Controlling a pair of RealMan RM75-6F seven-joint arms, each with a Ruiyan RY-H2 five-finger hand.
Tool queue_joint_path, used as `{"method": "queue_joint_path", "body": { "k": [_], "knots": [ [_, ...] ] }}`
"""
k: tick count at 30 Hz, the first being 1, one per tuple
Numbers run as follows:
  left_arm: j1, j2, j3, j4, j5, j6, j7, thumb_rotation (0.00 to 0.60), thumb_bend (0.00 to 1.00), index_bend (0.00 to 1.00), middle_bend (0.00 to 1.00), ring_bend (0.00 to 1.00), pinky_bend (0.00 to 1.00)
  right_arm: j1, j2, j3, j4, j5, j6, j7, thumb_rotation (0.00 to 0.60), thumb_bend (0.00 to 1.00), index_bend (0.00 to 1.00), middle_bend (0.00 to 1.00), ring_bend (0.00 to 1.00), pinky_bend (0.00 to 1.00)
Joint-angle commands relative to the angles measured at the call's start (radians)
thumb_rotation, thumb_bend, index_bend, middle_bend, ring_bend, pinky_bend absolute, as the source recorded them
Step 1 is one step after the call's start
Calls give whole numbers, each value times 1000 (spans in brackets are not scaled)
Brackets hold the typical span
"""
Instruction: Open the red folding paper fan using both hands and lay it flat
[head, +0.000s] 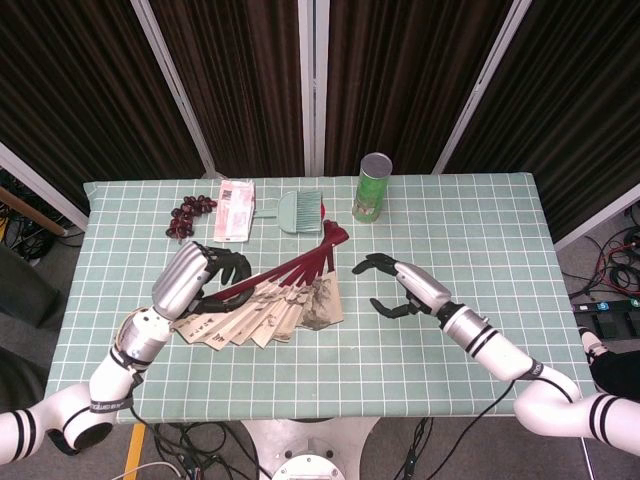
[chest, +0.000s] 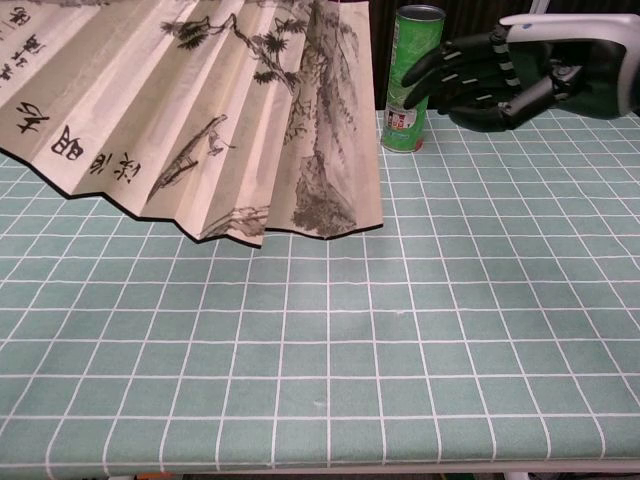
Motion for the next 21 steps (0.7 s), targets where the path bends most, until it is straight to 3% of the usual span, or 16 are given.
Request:
{"method": "queue_joint_path", "body": {
  "k": [1,12,16,21],
  "knots": [
    [-7,1,-3,-4,5,-2,6,600,378,597,721,729,869,52,-27,37,-34,54,-51,-52,600,378,251,217,74,131],
    [-19,1,-8,0,13,0,32,600,378,597,720,729,866,161,-95,104,-39,217,-128,-225,600,430,262,206,74,121],
    [-15,0,-3,12,14,8,37,600,378,597,721,729,865,177,-120,114,-27,261,-119,-280,600,580,421,231,89,121],
    [-3,-8,22,54,36,22,63,600,378,598,721,728,858,174,-150,111,0,300,-54,-394,600,673,596,281,124,120]
  ]
}}
